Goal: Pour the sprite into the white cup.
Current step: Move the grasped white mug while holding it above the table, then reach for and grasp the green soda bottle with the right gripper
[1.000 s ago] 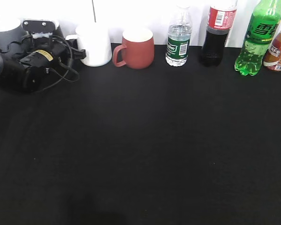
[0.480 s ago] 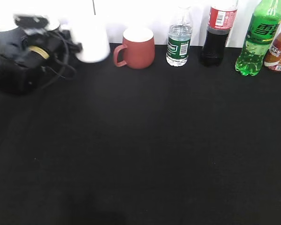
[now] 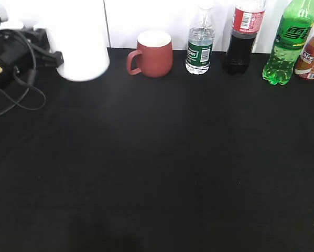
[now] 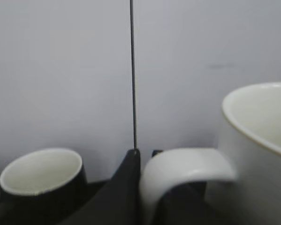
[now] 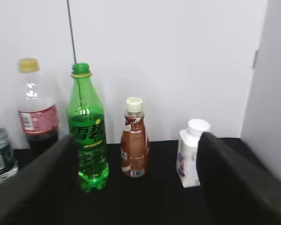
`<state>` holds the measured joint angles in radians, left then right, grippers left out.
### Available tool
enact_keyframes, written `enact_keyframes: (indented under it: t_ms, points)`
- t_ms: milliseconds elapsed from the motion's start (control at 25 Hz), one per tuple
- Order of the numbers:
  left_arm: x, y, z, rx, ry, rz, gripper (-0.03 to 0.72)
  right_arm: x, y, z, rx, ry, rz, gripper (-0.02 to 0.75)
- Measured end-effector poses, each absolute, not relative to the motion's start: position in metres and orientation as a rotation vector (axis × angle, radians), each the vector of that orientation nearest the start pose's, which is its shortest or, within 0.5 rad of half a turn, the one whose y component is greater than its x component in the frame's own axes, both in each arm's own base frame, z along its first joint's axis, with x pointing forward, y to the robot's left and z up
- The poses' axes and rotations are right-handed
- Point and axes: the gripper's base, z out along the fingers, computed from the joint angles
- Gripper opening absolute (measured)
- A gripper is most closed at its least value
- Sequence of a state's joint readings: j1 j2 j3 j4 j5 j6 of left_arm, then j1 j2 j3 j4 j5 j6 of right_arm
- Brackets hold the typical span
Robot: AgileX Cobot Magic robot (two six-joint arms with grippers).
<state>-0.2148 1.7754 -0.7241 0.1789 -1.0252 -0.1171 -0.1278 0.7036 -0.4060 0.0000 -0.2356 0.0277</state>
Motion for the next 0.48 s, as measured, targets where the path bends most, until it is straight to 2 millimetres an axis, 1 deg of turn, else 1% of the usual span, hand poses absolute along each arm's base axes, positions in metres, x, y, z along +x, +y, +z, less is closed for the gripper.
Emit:
enact_keyframes:
  t_ms: [40, 80, 120, 160, 240, 280, 360, 400, 480]
  points:
    - [0.335, -0.087, 0.206, 0.266, 1.488, -0.307, 0.042, 0.170, -0.022, 0.298, 0.120, 1.543, -0.079, 0.585]
    - [0.335, -0.087, 0.206, 0.266, 1.485, -0.308, 0.042, 0.194, -0.025, 0.283, 0.122, 1.560, -0.079, 0.586]
    - [0.335, -0.087, 0.206, 0.266, 1.486, -0.308, 0.042, 0.211, -0.027, 0.275, 0.118, 1.510, -0.080, 0.586]
    - [0.335, -0.087, 0.206, 0.266, 1.485, -0.308, 0.042, 0.227, -0.029, 0.262, 0.115, 1.476, -0.081, 0.586]
    - [0.335, -0.087, 0.206, 0.267, 1.485, -0.308, 0.042, 0.257, -0.033, 0.231, 0.118, 1.511, -0.080, 0.586]
    - [0.335, -0.087, 0.206, 0.267, 1.485, -0.308, 0.042, 0.270, -0.033, 0.215, 0.096, 1.546, -0.075, 0.586]
    - [0.335, -0.087, 0.206, 0.267, 1.485, -0.308, 0.042, 0.291, -0.030, 0.192, 0.035, 1.594, -0.050, 0.585]
    - [0.334, -0.087, 0.206, 0.268, 1.485, -0.309, 0.042, 0.301, -0.025, 0.184, 0.014, 1.613, -0.033, 0.585]
    - [0.334, -0.087, 0.206, 0.268, 1.485, -0.309, 0.042, 0.317, -0.007, 0.172, -0.039, 1.638, 0.015, 0.585]
